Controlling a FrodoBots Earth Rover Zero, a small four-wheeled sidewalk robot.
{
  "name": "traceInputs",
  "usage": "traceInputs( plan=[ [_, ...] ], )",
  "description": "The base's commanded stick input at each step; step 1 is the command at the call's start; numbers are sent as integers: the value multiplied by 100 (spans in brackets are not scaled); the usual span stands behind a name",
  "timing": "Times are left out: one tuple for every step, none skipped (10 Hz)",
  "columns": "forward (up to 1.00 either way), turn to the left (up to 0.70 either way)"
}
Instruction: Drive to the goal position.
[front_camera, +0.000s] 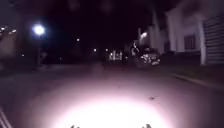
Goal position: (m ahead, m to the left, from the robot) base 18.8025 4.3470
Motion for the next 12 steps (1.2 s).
traceInputs(
  plan=[
    [85,0],
    [85,0],
    [85,0],
    [85,0],
    [85,0],
    [85,0],
    [85,0],
    [85,0],
    [85,0],
    [85,0],
    [85,0],
    [85,0]
  ],
)
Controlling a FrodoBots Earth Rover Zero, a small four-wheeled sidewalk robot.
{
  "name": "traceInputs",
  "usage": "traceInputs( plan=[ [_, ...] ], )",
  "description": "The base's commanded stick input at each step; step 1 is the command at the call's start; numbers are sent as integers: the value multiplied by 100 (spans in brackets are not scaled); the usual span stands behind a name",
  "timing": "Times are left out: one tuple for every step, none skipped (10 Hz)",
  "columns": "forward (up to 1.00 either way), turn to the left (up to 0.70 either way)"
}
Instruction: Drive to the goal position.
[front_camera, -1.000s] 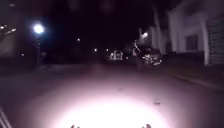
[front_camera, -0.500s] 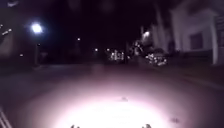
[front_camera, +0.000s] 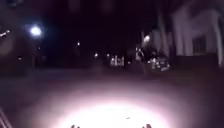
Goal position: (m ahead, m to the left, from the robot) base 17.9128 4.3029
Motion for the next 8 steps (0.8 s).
traceInputs(
  plan=[
    [85,0],
    [85,0],
    [85,0],
    [85,0],
    [85,0],
    [85,0],
    [85,0],
    [85,0]
  ],
)
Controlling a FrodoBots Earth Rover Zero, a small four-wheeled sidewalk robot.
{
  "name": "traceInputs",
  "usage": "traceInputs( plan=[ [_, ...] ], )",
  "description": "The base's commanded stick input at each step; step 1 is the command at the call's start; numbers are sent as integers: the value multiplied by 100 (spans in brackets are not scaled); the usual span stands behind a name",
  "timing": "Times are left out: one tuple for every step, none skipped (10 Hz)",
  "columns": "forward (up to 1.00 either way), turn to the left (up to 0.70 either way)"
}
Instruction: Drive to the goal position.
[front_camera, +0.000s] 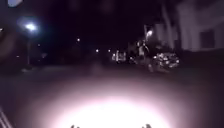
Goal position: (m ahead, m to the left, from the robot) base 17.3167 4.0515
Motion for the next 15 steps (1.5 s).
traceInputs(
  plan=[
    [85,0],
    [85,0],
    [85,0],
    [89,0],
    [98,0],
    [100,0],
    [100,0],
    [100,0],
    [100,0],
    [100,0],
    [100,0],
    [100,0],
    [100,0],
    [100,0],
    [100,0]
  ],
)
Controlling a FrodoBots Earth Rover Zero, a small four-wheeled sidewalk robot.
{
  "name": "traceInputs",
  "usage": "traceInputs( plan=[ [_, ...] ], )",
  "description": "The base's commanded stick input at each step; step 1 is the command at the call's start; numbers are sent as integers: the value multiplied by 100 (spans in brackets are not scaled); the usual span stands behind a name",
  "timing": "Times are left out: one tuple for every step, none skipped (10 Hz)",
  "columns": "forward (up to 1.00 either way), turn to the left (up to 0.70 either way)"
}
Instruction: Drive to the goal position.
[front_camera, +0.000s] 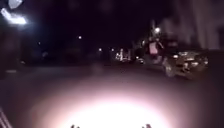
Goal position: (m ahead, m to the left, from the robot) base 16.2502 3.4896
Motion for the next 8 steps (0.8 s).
traceInputs(
  plan=[
    [100,0],
    [100,0],
    [100,0],
    [100,0],
    [100,0],
    [100,0],
    [100,0],
    [100,0]
  ],
)
